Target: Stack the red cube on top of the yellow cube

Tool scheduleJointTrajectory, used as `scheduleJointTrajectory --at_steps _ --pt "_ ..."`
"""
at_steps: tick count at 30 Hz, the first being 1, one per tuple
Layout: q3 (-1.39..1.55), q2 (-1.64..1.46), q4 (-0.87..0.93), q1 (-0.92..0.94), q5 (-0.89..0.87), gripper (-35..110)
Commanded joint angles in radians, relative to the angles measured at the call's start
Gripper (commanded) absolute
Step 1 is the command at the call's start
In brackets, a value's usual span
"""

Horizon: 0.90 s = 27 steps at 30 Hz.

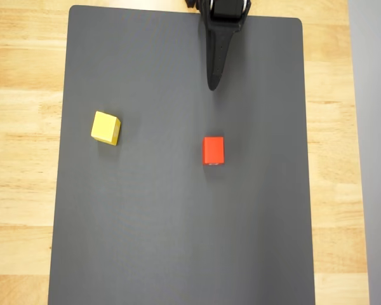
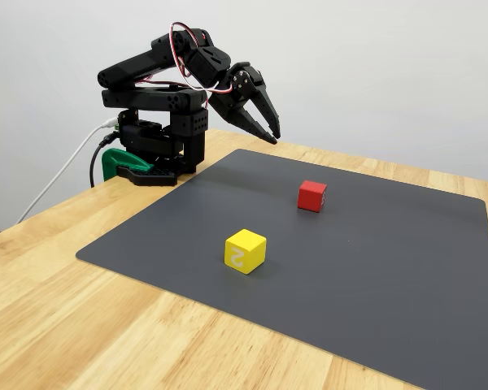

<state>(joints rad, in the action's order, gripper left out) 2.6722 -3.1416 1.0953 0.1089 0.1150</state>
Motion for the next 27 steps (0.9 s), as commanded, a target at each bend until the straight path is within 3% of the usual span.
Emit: scheduleJointTrajectory --at_steps 1,5,13,18,27 --pt "0.002 -0.002 0.006 0.012 0.008 3" --pt "0.002 -0.002 0.006 0.012 0.008 2" --pt "0.002 -0.002 0.006 -0.009 0.035 19" --pt "0.002 -0.002 0.005 -0.012 0.041 22" --pt "0.002 -0.002 0.012 -0.005 0.175 27"
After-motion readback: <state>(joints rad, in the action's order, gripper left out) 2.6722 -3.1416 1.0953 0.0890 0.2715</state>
